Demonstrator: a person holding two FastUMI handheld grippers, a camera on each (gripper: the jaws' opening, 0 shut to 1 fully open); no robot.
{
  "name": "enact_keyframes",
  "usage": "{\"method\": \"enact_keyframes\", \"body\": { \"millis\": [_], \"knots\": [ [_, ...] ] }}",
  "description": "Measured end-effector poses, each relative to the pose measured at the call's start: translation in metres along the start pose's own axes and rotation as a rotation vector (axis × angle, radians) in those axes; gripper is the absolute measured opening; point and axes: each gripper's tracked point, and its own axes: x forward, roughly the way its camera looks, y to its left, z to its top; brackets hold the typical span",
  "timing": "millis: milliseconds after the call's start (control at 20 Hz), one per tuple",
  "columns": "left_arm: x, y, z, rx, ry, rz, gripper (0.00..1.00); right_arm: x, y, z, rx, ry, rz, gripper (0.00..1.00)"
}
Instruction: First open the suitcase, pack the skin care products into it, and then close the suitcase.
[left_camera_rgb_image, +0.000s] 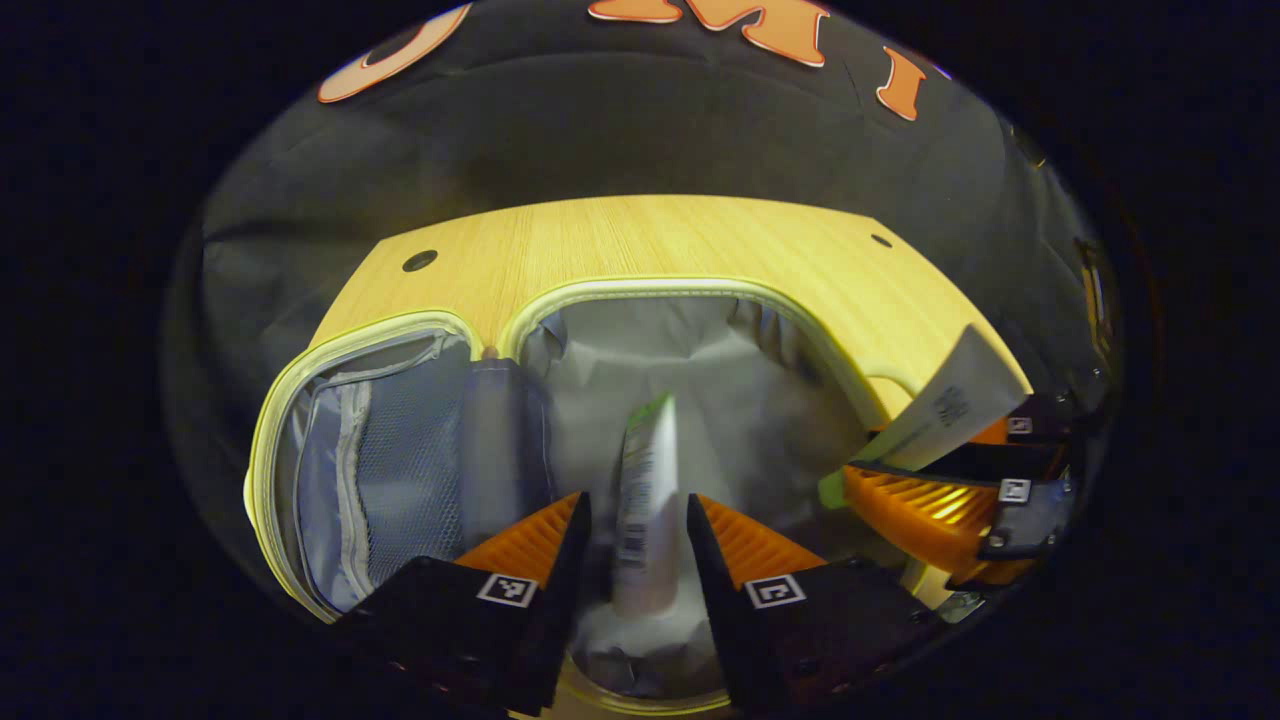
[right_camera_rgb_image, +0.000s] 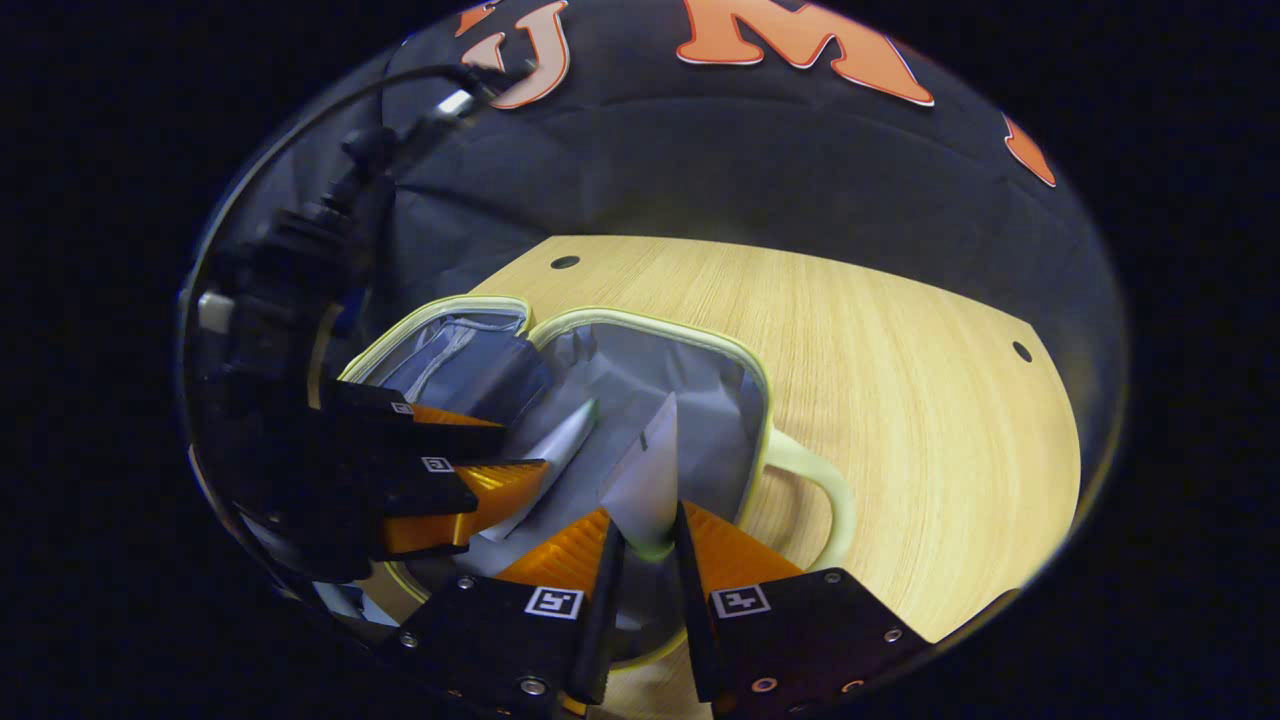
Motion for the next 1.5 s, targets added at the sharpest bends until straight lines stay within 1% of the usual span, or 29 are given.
{"method": "enact_keyframes", "body": {
  "millis": [50,100,150,200,300,350,400,450,500,550,600,650,700,800,850,900,950,1000,1050,1150,1250,1350,1400,1450,1500],
  "knots": [
    [-0.010,0.006,0.002,-0.009,-0.030,0.007,0.65,0.002,0.001,0.000,-0.001,0.013,0.012,0.33],
    [-0.020,0.013,0.004,-0.019,-0.056,0.015,0.74,0.004,0.002,-0.004,-0.007,0.027,0.011,0.33],
    [-0.032,0.021,0.010,-0.032,-0.090,0.037,0.76,0.007,-0.001,-0.008,-0.027,0.044,-0.001,0.33],
    [-0.042,0.036,0.014,-0.042,-0.119,0.071,0.82,0.013,-0.004,-0.011,-0.038,0.058,-0.016,0.33],
    [-0.071,0.070,0.020,-0.071,-0.175,0.132,0.91,0.018,0.001,-0.014,-0.014,0.085,0.006,0.33],
    [-0.085,0.085,0.020,-0.088,-0.199,0.163,0.92,0.018,0.001,-0.014,-0.005,0.097,0.012,0.33],
    [-0.096,0.101,0.020,-0.105,-0.218,0.186,0.91,0.019,-0.001,-0.014,0.004,0.108,0.012,0.27],
    [-0.108,0.116,0.018,-0.124,-0.236,0.211,0.91,0.021,-0.003,-0.015,0.014,0.122,0.008,0.33],
    [-0.115,0.131,0.016,-0.144,-0.249,0.234,0.95,0.023,0.000,-0.015,0.027,0.126,0.011,0.33],
    [-0.123,0.148,0.009,-0.166,-0.248,0.256,0.96,0.025,0.001,-0.013,0.038,0.125,0.014,0.34],
    [-0.129,0.166,0.003,-0.191,-0.248,0.273,0.96,0.024,0.005,-0.013,0.048,0.125,0.020,0.36],
    [-0.130,0.184,-0.002,-0.215,-0.245,0.290,0.96,0.023,0.005,-0.010,0.047,0.114,0.019,0.44],
    [-0.130,0.197,-0.006,-0.235,-0.248,0.301,0.96,0.023,0.003,-0.009,0.043,0.103,0.014,0.47],
    [-0.132,0.224,-0.015,-0.275,-0.255,0.319,0.96,0.015,0.002,-0.006,0.038,0.086,0.005,0.63],
    [-0.132,0.235,-0.022,-0.306,-0.235,0.317,0.96,0.009,0.000,-0.002,0.037,0.071,-0.002,0.63],
    [-0.132,0.248,-0.029,-0.343,-0.226,0.321,0.96,0.005,-0.003,0.002,0.033,0.050,-0.013,0.66],
    [-0.132,0.264,-0.033,-0.378,-0.226,0.327,0.96,0.000,-0.006,0.006,0.024,0.024,-0.024,0.72],
    [-0.132,0.279,-0.036,-0.412,-0.234,0.339,0.96,-0.006,-0.010,0.010,0.011,-0.003,-0.039,0.75],
    [-0.132,0.292,-0.038,-0.446,-0.241,0.344,0.96,-0.012,-0.014,0.014,-0.003,-0.028,-0.054,0.81],
    [-0.133,0.317,-0.044,-0.505,-0.249,0.355,0.96,-0.027,-0.020,0.022,-0.024,-0.080,-0.079,0.87],
    [-0.132,0.340,-0.051,-0.553,-0.245,0.356,0.96,-0.043,-0.028,0.031,-0.047,-0.128,-0.111,0.91],
    [-0.126,0.356,-0.060,-0.600,-0.230,0.336,0.96,-0.062,-0.040,0.043,-0.103,-0.179,-0.159,0.94],
    [-0.120,0.362,-0.066,-0.618,-0.213,0.326,0.89,-0.071,-0.046,0.048,-0.139,-0.198,-0.187,0.94],
    [-0.108,0.362,-0.074,-0.635,-0.183,0.303,0.91,-0.080,-0.051,0.053,-0.168,-0.215,-0.210,0.94],
    [-0.098,0.361,-0.080,-0.656,-0.153,0.275,0.81,-0.089,-0.054,0.058,-0.189,-0.231,-0.230,0.95]
  ]
}}
